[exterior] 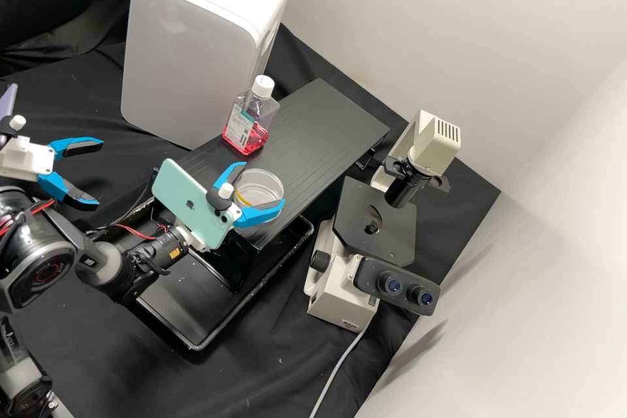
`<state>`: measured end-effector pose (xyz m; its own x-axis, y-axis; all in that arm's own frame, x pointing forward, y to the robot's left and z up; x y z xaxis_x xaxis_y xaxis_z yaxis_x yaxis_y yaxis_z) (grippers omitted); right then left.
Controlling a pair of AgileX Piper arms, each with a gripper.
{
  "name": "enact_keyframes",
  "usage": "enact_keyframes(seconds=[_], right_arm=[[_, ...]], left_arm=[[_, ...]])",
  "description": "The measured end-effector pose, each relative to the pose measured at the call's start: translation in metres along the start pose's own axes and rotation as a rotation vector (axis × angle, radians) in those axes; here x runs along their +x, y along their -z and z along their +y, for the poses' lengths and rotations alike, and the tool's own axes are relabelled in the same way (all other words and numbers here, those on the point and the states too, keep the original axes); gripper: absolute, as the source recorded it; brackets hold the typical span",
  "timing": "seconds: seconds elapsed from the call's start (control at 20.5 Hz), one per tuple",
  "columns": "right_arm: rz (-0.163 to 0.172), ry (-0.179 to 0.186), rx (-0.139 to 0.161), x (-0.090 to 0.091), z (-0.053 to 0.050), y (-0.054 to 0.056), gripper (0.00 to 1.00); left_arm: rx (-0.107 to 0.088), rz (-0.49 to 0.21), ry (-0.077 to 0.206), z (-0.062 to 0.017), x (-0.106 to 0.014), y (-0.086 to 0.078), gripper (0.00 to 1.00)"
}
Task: Remove the lid from the petri dish
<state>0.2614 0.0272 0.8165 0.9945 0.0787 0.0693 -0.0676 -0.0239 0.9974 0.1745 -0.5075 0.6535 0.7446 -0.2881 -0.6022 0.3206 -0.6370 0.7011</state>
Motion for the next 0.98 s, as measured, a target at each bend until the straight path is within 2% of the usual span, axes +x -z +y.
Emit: enact_keyframes(seconds=[0.15, 0.24, 0.49, 0.68, 0.98], right_arm=[[0.049, 0.038, -0.001, -0.001, -0.010, 0.013, 0.00], [0.078, 0.067, -0.005, -0.002, -0.017, 0.020, 0.00], [0.111, 0.097, -0.035, -0.004, -0.029, 0.031, 0.00], [0.098, 0.120, -0.048, -0.003, -0.037, 0.029, 0.00], [0.072, 0.122, -0.046, -0.002, -0.039, 0.025, 0.00]], left_arm=[[0.014, 0.000, 0.000, 0.0000, 0.000, 0.000, 1.00], [0.014, 0.000, 0.000, 0.0000, 0.000, 0.000, 1.00], [0.014, 0.000, 0.000, 0.0000, 0.000, 0.000, 1.00], [0.014, 0.000, 0.000, 0.0000, 0.000, 0.000, 1.00], [0.014, 0.000, 0.000, 0.0000, 0.000, 0.000, 1.00]])
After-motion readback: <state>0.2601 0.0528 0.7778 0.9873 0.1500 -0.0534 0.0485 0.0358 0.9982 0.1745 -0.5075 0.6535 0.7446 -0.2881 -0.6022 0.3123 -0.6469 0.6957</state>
